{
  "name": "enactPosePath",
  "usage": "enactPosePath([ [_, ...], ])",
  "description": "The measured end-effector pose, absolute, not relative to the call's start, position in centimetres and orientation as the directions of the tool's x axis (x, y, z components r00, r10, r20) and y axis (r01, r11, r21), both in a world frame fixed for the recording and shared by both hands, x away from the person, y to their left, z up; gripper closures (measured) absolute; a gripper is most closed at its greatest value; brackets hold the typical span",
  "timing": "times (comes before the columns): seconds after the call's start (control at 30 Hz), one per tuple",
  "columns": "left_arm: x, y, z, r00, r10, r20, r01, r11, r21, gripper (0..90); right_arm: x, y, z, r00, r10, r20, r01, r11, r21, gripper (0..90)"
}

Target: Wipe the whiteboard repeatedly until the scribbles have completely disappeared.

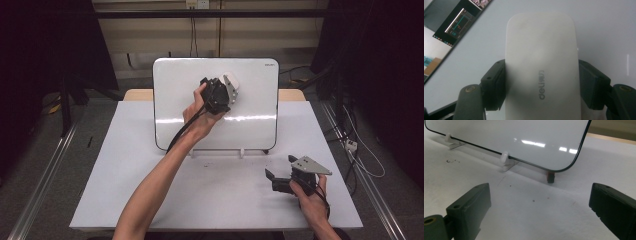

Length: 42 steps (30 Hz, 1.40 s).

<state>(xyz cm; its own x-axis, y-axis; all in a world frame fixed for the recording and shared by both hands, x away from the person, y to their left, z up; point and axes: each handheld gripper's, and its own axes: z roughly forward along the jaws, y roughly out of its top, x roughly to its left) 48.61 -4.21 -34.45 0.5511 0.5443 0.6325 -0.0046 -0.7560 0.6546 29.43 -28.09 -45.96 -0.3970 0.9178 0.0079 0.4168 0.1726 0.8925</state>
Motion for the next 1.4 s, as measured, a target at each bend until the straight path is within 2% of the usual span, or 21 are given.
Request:
enactPosePath([
  [0.1, 47.8, -4.6, -35.1, 0.554, 0.522, 0.648, -0.020, -0.770, 0.638, 31.1, 29.4, -28.1, -45.9, -0.399, 0.917, 0.008, 0.415, 0.172, 0.893, 4.0],
  [0.3, 48.3, -4.2, -34.8, 0.576, 0.524, 0.627, -0.018, -0.758, 0.652, 31.1, 29.3, -28.0, -45.9, -0.402, 0.916, 0.008, 0.413, 0.174, 0.894, 4.1],
  [0.83, 51.3, 1.7, -31.6, 0.508, 0.662, 0.551, 0.071, -0.670, 0.739, 31.1, 29.2, -28.3, -45.9, -0.392, 0.920, 0.011, 0.417, 0.167, 0.893, 4.0],
  [1.13, 49.8, 0.7, -33.4, 0.502, 0.655, 0.565, 0.059, -0.677, 0.733, 31.1, 29.3, -28.2, -45.9, -0.392, 0.920, 0.006, 0.415, 0.171, 0.893, 4.0],
  [1.4, 48.0, -1.4, -35.4, 0.535, 0.598, 0.596, 0.014, -0.712, 0.702, 31.1, 29.5, -27.8, -45.9, -0.402, 0.916, 0.001, 0.413, 0.180, 0.893, 4.1],
])
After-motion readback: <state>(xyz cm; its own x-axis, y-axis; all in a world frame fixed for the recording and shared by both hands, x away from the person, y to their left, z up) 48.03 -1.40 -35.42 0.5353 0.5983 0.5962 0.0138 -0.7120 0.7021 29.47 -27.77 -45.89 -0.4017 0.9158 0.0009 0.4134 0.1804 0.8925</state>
